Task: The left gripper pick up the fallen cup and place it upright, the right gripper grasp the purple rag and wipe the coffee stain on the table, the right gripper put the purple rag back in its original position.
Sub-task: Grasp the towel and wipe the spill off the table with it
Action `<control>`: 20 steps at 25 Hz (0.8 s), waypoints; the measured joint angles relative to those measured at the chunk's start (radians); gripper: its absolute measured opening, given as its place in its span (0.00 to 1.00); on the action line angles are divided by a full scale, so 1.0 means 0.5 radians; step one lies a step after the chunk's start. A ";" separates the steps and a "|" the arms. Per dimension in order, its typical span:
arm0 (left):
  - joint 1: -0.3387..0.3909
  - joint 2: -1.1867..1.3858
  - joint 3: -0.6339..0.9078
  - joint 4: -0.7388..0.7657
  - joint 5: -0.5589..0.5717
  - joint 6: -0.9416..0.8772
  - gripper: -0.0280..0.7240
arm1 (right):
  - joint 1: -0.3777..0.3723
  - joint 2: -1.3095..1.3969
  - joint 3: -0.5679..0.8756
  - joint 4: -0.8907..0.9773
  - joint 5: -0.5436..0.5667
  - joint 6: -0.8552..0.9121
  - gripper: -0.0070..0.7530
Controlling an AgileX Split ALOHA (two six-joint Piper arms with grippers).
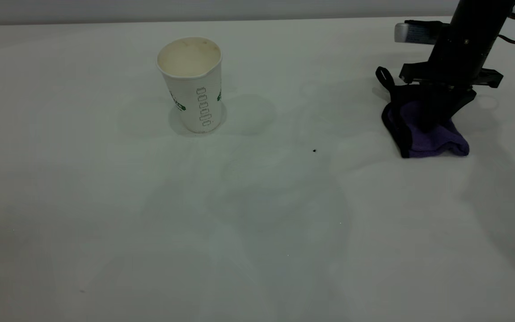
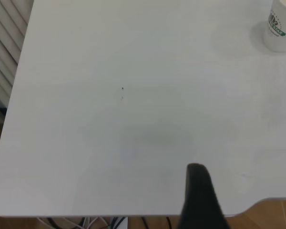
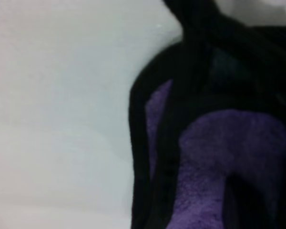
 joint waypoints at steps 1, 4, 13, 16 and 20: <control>0.000 0.000 0.000 0.000 0.000 0.000 0.75 | 0.000 0.000 0.000 0.013 0.002 -0.029 0.30; 0.000 0.000 0.000 0.000 0.000 0.000 0.75 | 0.008 0.000 0.000 0.039 0.019 -0.087 0.51; 0.000 0.000 0.000 0.000 0.000 0.000 0.75 | 0.032 -0.011 -0.002 -0.322 0.098 0.249 0.77; 0.000 0.000 0.000 0.000 0.000 0.000 0.75 | 0.032 -0.016 -0.002 -0.274 0.143 0.229 0.76; 0.000 0.000 0.000 0.000 0.000 0.002 0.75 | 0.032 -0.117 0.000 -0.217 0.202 0.193 0.73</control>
